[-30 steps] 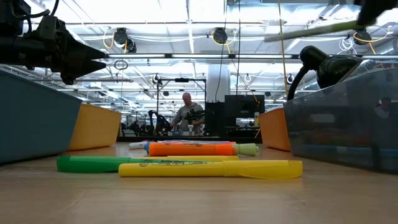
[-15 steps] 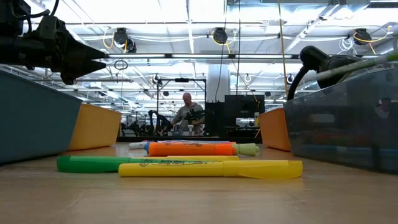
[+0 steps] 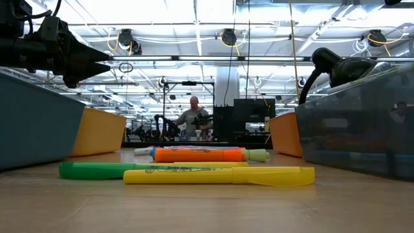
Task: Pick & Place Markers
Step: Put the top green dry erase marker into the black bin
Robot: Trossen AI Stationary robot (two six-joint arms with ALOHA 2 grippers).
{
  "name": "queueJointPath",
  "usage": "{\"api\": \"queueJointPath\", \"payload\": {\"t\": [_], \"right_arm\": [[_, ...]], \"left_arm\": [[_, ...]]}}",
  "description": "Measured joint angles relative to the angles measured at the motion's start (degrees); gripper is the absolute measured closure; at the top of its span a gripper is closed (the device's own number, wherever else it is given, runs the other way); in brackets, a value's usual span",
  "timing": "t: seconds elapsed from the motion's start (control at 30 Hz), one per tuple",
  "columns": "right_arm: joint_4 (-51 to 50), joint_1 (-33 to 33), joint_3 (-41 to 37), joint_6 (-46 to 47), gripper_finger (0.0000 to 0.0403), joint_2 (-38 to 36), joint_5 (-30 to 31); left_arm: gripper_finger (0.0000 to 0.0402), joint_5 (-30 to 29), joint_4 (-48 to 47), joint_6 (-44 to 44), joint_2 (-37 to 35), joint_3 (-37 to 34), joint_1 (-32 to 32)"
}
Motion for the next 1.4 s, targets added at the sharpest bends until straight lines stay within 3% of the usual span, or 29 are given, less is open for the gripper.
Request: {"api": "queueJointPath", "payload": {"t": [0.4, 1.07, 1.4], "right_arm": [[-0.25, 0.00, 0.00, 0.00, 0.0386, 0.00, -2.95], [-1.29, -0.02, 0.00, 0.10, 0.0385, 0.00, -0.90], [6.41, -2.00, -4.93, -4.33, 0.0385, 0.00, -1.34]], "left_arm": [[0.0188, -0.02, 0.00, 0.00, 0.00, 0.00, -0.01], [0.0188, -0.02, -0.01, 0.00, 0.00, 0.00, -0.01], [0.0188, -0.02, 0.00, 0.00, 0.00, 0.00, 0.00]]}}
